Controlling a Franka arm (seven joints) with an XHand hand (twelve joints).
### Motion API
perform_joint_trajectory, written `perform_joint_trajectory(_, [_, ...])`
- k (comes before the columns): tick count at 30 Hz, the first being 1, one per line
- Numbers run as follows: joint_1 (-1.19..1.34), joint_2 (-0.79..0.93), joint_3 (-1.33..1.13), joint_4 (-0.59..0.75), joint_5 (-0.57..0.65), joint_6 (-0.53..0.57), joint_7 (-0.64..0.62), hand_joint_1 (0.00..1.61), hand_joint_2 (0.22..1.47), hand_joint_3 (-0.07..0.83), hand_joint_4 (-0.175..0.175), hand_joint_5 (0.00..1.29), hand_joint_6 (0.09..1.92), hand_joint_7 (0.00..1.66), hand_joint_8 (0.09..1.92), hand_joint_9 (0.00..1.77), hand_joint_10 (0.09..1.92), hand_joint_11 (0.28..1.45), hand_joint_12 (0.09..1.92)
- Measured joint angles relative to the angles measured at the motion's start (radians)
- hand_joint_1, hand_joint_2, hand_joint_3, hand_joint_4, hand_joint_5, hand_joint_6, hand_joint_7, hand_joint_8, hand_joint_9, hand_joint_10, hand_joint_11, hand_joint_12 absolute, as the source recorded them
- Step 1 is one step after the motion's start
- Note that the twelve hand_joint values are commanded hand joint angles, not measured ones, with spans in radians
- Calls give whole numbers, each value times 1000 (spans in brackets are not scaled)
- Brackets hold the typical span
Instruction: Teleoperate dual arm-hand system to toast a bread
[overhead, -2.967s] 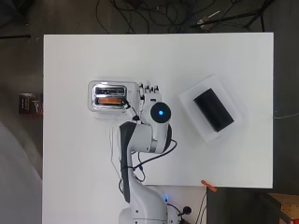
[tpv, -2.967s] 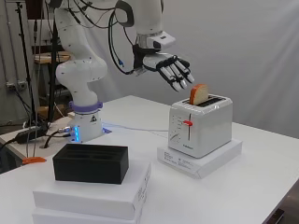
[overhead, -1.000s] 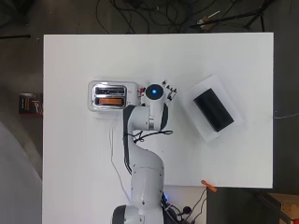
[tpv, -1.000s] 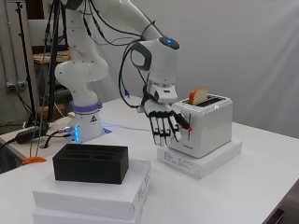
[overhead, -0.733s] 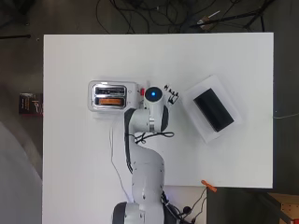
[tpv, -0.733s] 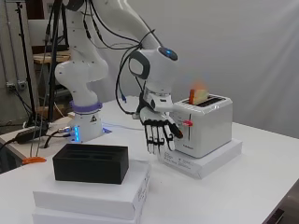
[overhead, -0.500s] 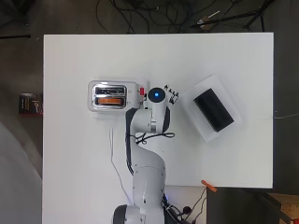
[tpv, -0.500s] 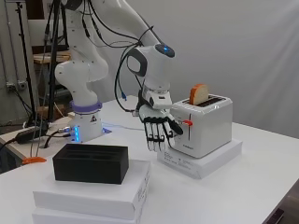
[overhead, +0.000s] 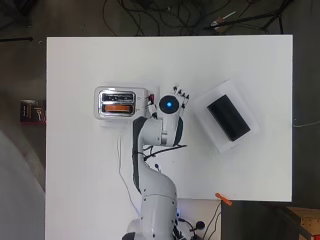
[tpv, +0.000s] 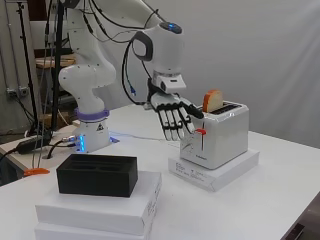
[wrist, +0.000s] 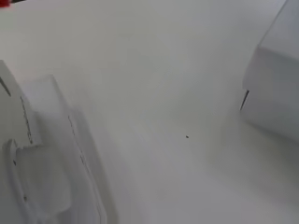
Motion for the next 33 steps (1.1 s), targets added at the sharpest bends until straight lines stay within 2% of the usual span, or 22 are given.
perform_joint_trajectory(5, [0,28,4,-37,22,48,-7,48,799,-15,-43,206,87,509,87,580,87,517,87])
perform_joint_trajectory(13, [-4,51,-11,-31,-5,47,41,0,828,1,-30,213,87,498,87,585,87,524,87])
perform_joint_trajectory(20, [-29,71,3,-17,-1,34,52,0,831,1,-34,215,87,513,87,598,87,514,87])
perform_joint_trajectory(26, [-52,114,34,-31,-7,67,54,0,820,-3,-61,151,87,491,87,576,87,500,87])
perform_joint_trajectory(30, [-49,118,48,-63,-23,96,53,39,823,-1,-85,65,87,357,87,428,87,448,87])
perform_joint_trajectory(33, [-50,130,42,-110,-34,143,39,66,825,0,-90,72,87,333,87,386,87,423,87])
